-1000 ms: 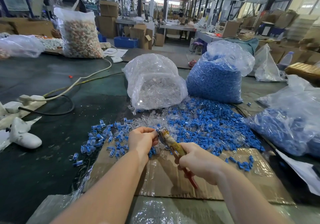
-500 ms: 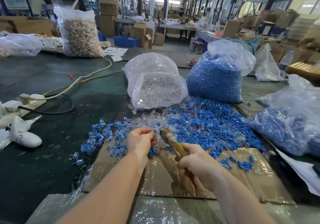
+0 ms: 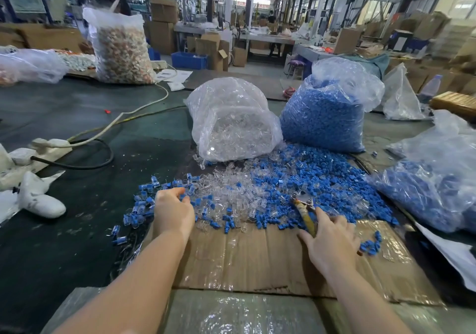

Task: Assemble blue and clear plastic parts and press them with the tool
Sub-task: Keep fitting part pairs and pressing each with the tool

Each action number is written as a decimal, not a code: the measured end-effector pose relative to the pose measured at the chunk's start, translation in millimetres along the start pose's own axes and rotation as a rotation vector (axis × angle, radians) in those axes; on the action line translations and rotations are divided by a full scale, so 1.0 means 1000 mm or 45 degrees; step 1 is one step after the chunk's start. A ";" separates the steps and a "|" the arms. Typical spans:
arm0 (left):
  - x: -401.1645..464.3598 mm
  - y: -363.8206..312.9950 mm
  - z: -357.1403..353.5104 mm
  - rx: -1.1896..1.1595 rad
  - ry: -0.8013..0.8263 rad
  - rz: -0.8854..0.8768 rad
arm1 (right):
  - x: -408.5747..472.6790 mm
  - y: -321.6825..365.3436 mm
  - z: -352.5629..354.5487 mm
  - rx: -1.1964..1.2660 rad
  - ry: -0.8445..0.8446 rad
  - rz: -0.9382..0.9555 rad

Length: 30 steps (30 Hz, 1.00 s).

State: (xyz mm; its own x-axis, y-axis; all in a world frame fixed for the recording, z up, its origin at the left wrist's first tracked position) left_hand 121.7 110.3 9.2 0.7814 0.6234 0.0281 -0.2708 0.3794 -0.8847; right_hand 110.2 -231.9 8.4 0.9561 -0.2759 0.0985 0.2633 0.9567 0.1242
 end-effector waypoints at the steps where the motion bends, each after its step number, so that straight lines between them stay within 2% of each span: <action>1: -0.003 -0.003 -0.003 0.051 0.035 -0.048 | 0.000 0.000 -0.001 -0.042 -0.015 0.013; 5: -0.023 -0.022 -0.008 0.227 0.021 -0.274 | -0.002 0.001 0.000 -0.137 -0.070 0.049; 8: -0.045 -0.034 -0.018 0.244 0.020 -0.475 | -0.001 0.002 0.000 -0.151 -0.074 0.061; 12: -0.076 -0.042 -0.042 0.251 0.114 -0.678 | -0.002 0.002 0.001 -0.186 -0.017 0.022; 14: -0.088 -0.043 -0.055 0.268 0.201 -0.744 | -0.004 0.008 0.007 -0.218 -0.062 0.022; 17: -0.099 -0.046 -0.070 0.296 0.310 -0.835 | -0.012 0.037 0.018 -0.062 -0.229 0.238; 20: -0.103 -0.045 -0.076 0.324 0.370 -0.892 | -0.025 0.068 0.019 0.194 -0.321 0.458; 25: -0.101 -0.039 -0.076 0.328 0.395 -0.884 | -0.024 0.086 -0.010 0.211 -0.138 0.473; 30: -0.103 -0.038 -0.079 0.329 0.435 -0.902 | -0.029 0.084 -0.005 0.413 -0.259 0.477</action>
State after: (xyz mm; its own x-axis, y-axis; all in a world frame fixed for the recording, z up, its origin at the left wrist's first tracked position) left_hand 95.5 -22.3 3.0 0.9322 -0.0489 0.3587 0.2618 0.7753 -0.5748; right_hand 104.9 -142.7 11.3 0.9242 0.0360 0.3801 -0.1756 0.9240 0.3396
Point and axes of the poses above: each hand's wrist, its own x-axis towards the middle knuckle, its own z-axis out of the back of the hand, y = z × x, the point moved 9 cm from there along x, towards the middle knuckle, and after that the axes turned 1 degree about z, right-handed, at the moved point
